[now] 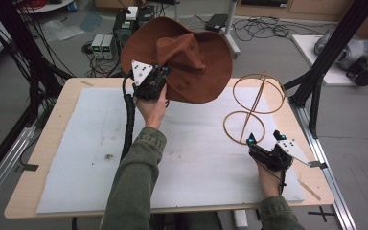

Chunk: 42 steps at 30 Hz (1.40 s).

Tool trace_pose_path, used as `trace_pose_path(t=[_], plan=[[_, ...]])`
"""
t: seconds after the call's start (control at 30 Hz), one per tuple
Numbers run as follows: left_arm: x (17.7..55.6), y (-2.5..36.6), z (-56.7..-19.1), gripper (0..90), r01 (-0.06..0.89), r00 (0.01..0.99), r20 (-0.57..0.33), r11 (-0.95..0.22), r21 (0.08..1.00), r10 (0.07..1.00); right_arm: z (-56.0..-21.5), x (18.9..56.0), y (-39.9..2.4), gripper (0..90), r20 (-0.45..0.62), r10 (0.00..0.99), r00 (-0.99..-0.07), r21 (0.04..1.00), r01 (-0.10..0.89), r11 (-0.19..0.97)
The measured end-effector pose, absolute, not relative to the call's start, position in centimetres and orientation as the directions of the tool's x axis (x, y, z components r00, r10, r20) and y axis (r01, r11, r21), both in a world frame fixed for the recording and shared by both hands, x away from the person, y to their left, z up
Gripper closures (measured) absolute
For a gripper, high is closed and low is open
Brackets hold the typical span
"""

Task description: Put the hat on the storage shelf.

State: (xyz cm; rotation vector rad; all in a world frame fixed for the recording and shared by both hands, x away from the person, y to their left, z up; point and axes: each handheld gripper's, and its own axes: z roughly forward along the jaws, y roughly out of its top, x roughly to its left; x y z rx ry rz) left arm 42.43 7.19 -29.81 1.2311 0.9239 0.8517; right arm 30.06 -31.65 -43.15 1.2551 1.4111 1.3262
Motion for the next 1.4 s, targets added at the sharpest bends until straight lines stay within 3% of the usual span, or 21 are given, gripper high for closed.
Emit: trace_pose_path(t=[0.27,1.07,1.4], plan=[[41.3,7.1,-28.7,88.0,-0.136,0.403,-0.081,0.147,0.98,0.912,-43.1,30.0,-31.4,6.3,0.069,0.981,-0.18,0.991,0.126,-0.047],[40.6,3.4,-27.3,87.9,-0.133,0.608,-0.121,0.251,0.959,0.785,-43.0,29.9,-31.3,6.3,0.062,0.981,-0.181,0.992,0.118,-0.041],[40.7,0.7,-26.8,87.9,-0.12,0.714,-0.087,0.243,0.962,0.695,-43.0,29.6,-31.3,6.3,0.06,0.983,-0.176,0.993,0.112,-0.04]])
